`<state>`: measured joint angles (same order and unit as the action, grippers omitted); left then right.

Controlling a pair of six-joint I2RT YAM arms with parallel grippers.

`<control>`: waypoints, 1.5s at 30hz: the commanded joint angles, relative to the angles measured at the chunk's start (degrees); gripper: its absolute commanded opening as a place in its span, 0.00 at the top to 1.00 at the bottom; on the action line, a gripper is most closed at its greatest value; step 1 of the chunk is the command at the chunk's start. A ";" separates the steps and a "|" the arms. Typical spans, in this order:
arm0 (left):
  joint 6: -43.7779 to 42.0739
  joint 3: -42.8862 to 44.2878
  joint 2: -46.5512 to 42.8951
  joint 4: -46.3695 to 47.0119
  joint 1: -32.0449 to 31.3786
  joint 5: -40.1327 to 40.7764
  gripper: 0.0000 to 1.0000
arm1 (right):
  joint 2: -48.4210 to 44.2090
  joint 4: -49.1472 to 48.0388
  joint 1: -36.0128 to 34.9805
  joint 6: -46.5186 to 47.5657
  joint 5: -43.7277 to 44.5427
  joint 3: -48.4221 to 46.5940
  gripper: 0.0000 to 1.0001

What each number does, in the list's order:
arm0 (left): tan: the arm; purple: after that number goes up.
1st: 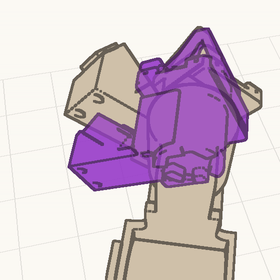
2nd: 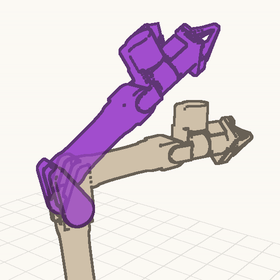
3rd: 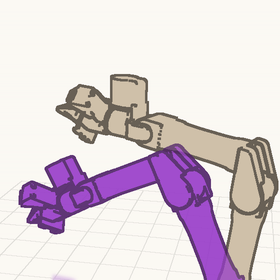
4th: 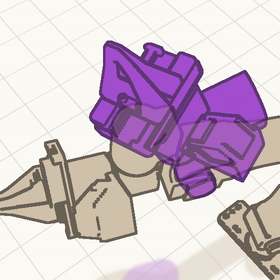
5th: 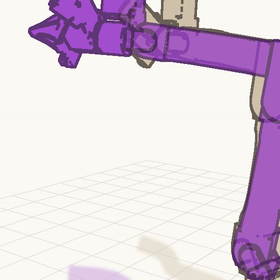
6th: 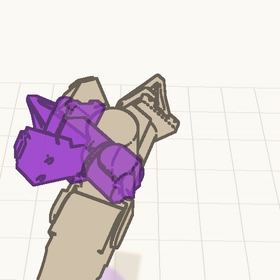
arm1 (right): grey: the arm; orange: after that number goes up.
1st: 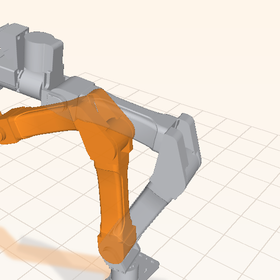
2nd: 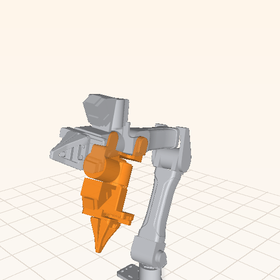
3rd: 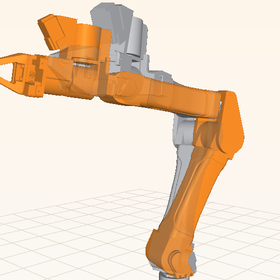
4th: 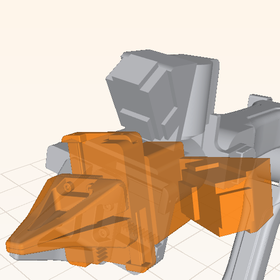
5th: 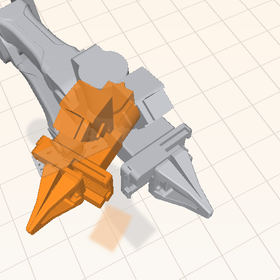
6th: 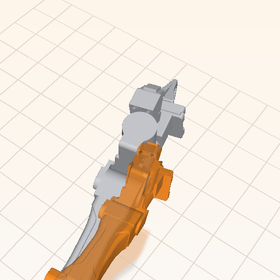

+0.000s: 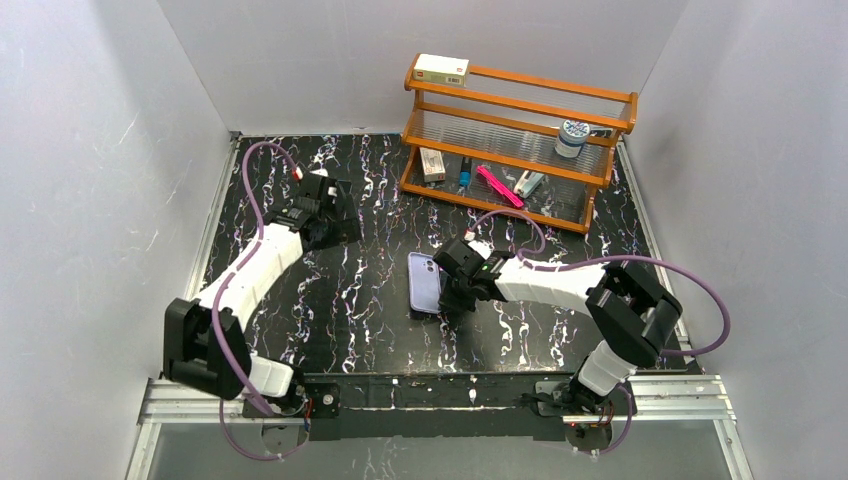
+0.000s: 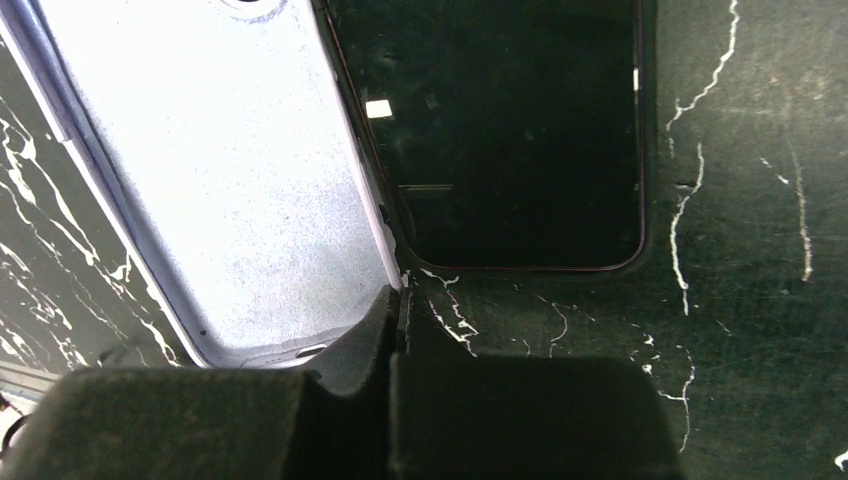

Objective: Put the phone into the phone case

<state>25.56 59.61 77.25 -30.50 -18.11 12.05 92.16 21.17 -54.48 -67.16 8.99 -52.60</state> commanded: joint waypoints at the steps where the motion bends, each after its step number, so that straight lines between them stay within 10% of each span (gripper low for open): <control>1: -0.20 6.57 5.29 2.40 3.47 -2.13 0.02 | -2.00 -2.36 -0.76 0.17 -0.42 1.35 0.99; 15: -6.03 22.28 25.29 5.74 10.47 -5.58 0.02 | 5.13 -0.63 -7.93 -0.96 -3.63 -5.59 0.95; 40: -12.51 37.99 47.14 2.06 11.52 -4.83 0.04 | -8.38 -0.59 -8.28 0.22 2.60 -2.78 0.17; 45: -11.78 37.36 47.94 1.65 11.52 -5.31 0.12 | -10.48 -1.06 -8.28 0.14 4.29 -1.62 0.14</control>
<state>13.50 95.85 124.68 -26.63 -6.83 7.11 84.05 21.06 -62.43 -67.31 10.37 -55.18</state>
